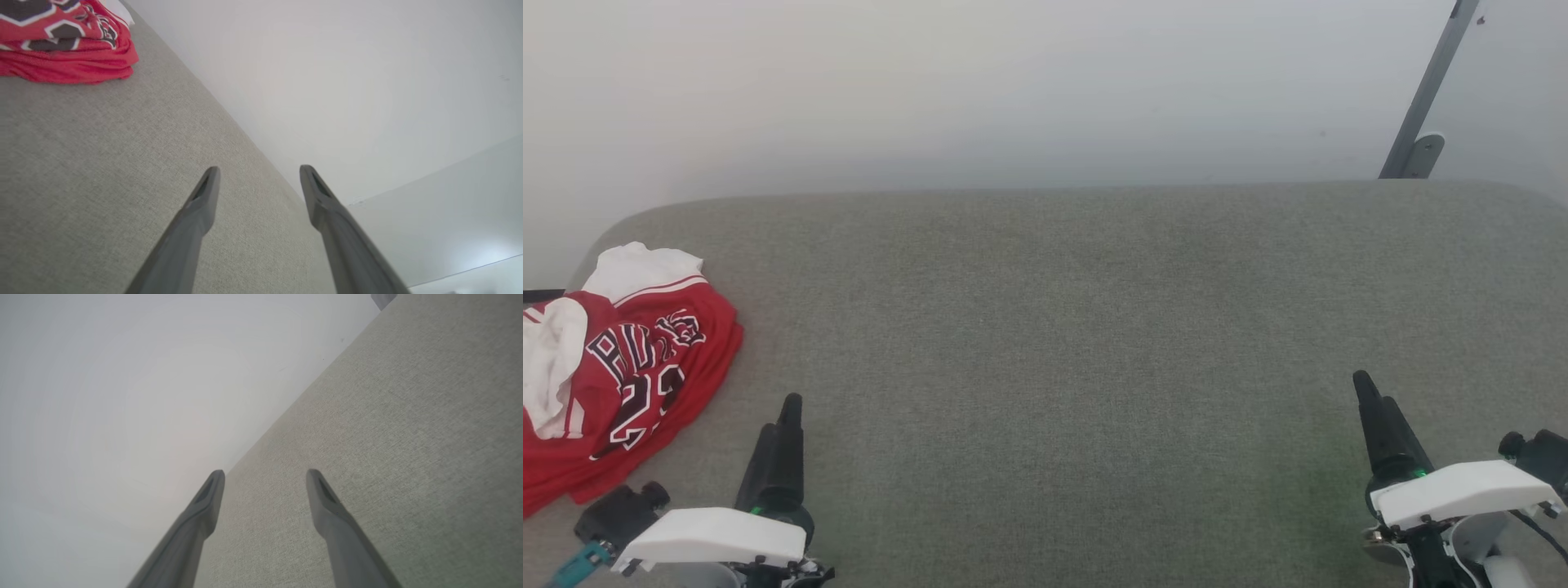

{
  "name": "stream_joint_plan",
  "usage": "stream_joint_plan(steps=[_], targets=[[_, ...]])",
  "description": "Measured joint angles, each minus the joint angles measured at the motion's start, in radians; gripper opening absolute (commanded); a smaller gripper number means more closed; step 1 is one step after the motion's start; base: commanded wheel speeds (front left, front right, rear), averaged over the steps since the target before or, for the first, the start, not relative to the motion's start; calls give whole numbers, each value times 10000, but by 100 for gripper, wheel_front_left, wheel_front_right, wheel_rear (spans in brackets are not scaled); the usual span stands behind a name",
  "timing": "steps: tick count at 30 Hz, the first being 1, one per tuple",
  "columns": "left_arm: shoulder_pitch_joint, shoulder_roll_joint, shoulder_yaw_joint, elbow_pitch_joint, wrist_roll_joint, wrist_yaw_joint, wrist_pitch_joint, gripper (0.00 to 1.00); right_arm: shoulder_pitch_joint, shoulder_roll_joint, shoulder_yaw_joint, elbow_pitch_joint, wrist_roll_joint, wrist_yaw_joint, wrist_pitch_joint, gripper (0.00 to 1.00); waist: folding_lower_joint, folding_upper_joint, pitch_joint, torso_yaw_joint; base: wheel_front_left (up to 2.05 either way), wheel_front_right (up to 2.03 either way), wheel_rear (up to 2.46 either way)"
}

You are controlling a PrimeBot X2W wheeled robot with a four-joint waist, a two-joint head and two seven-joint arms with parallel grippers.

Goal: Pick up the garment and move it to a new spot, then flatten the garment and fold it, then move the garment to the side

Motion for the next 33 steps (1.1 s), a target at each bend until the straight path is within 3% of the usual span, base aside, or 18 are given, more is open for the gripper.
stream_joint_plan(steps=[15, 16, 17, 33], targets=[[195, 163, 355, -178, 1881, -330, -485, 100, -10, -209, -23, 27, -1705, 0, -502, 100, 0, 0, -42, 86, 0, 0, 0], [278, 326, 362, -357, 2815, -414, -752, 100, -12, -301, -23, 23, -2596, 0, -763, 100, 0, 0, -46, 103, 0, 0, 0], [317, 339, 366, -391, 3055, -416, -796, 100, -12, -332, -19, 23, -2800, 0, -815, 100, 0, 0, -48, 106, 0, 0, 0], [475, 690, 105, -591, 4111, -431, -1200, 100, -23, -508, -21, 31, -4126, 0, -1198, 100, 0, 0, -81, 152, 0, 0, 0]])
